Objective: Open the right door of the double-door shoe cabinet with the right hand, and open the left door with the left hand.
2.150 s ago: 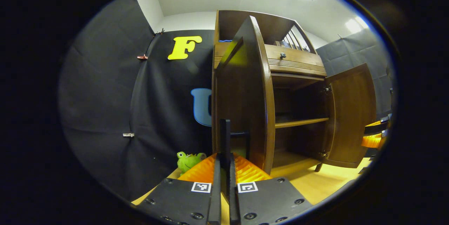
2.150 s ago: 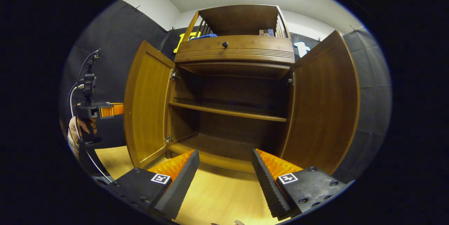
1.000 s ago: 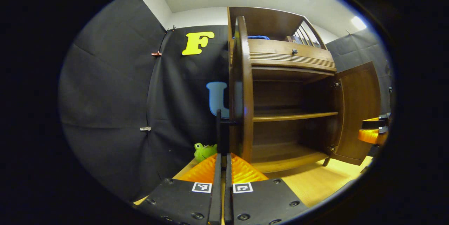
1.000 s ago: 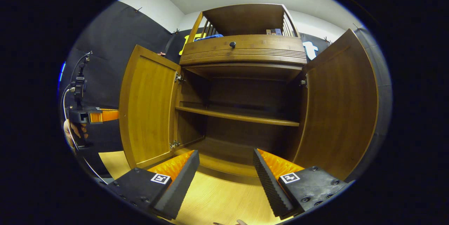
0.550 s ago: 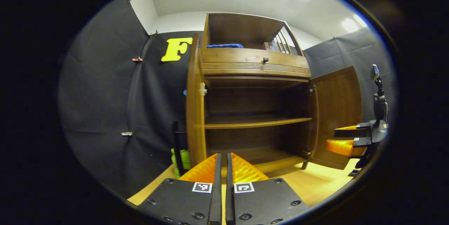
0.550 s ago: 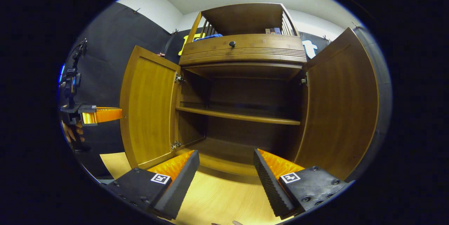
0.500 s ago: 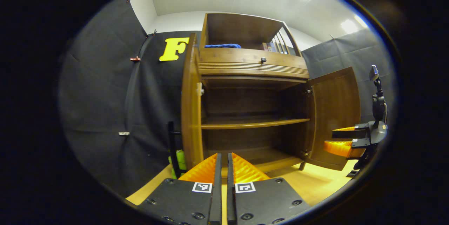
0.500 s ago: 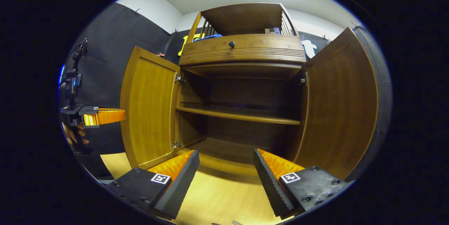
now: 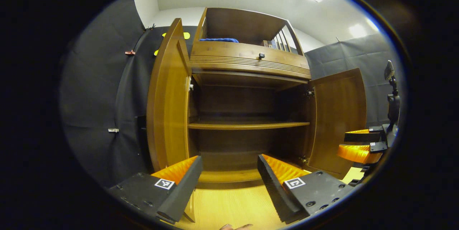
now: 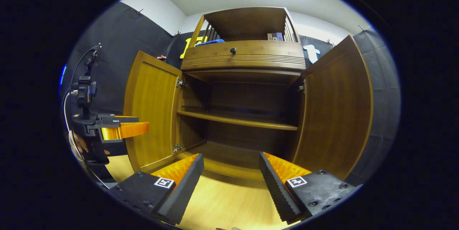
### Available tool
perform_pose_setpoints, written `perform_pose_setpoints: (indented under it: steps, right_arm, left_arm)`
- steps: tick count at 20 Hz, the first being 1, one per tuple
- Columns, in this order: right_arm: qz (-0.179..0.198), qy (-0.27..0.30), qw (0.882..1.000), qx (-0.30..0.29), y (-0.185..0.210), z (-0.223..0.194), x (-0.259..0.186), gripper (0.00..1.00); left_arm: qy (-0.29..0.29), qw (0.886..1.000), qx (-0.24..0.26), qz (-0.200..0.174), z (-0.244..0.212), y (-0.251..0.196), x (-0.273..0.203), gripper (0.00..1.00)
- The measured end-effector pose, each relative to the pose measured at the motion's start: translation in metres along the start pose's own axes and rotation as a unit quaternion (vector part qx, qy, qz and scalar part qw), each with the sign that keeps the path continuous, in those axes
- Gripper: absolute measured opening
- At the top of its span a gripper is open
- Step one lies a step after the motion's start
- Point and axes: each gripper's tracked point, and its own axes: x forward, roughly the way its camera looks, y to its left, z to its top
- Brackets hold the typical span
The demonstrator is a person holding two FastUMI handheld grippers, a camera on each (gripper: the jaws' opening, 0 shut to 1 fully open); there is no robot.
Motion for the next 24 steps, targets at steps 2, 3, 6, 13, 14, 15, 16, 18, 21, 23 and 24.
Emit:
perform_pose_setpoints:
  steps: [2, 3, 6, 13, 14, 15, 16, 18, 21, 23, 24]
  right_arm:
    - [-0.002, -0.001, 1.0, -0.005, -0.001, 0.001, 0.0, 0.98]
    - [-0.001, -0.001, 1.0, -0.004, -0.001, 0.001, 0.0, 0.98]
    - [0.003, -0.001, 1.0, -0.001, 0.0, 0.003, 0.0, 0.98]
    - [0.002, -0.013, 1.0, 0.003, 0.0, 0.016, -0.004, 0.99]
    - [0.001, -0.015, 1.0, 0.0, 0.0, 0.016, -0.004, 0.98]
    - [-0.002, -0.014, 1.0, -0.002, -0.002, 0.016, -0.004, 0.98]
    - [-0.005, -0.014, 1.0, -0.003, -0.004, 0.015, -0.005, 0.98]
    - [-0.009, -0.01, 1.0, 0.001, -0.006, 0.012, -0.007, 0.96]
    - [-0.015, -0.006, 1.0, 0.006, -0.011, 0.011, -0.007, 0.98]
    - [-0.019, -0.006, 1.0, 0.006, -0.013, 0.012, -0.008, 0.98]
    - [-0.021, -0.006, 1.0, 0.007, -0.014, 0.012, -0.008, 0.98]
  left_arm:
    - [0.002, 1.0, -0.001, 0.002, 0.0, -0.002, 0.004, 0.95]
    - [0.001, 1.0, 0.002, 0.005, 0.0, -0.001, 0.005, 0.95]
    - [-0.004, 1.0, 0.006, 0.009, 0.004, 0.0, 0.007, 0.95]
    - [-0.016, 1.0, 0.008, 0.008, 0.01, -0.002, 0.005, 0.94]
    - [-0.019, 1.0, 0.008, 0.01, 0.012, -0.002, 0.005, 0.94]
    - [-0.022, 1.0, 0.006, 0.012, 0.014, -0.001, 0.005, 0.94]
    - [-0.024, 1.0, 0.006, 0.009, 0.015, -0.004, 0.005, 0.94]
    - [-0.023, 1.0, 0.007, 0.004, 0.013, -0.009, 0.005, 0.95]
    - [-0.015, 1.0, 0.004, -0.008, 0.008, -0.015, 0.008, 0.94]
    - [-0.01, 1.0, 0.004, -0.014, 0.006, -0.018, 0.009, 0.94]
    - [-0.009, 1.0, 0.004, -0.015, 0.006, -0.018, 0.008, 0.94]
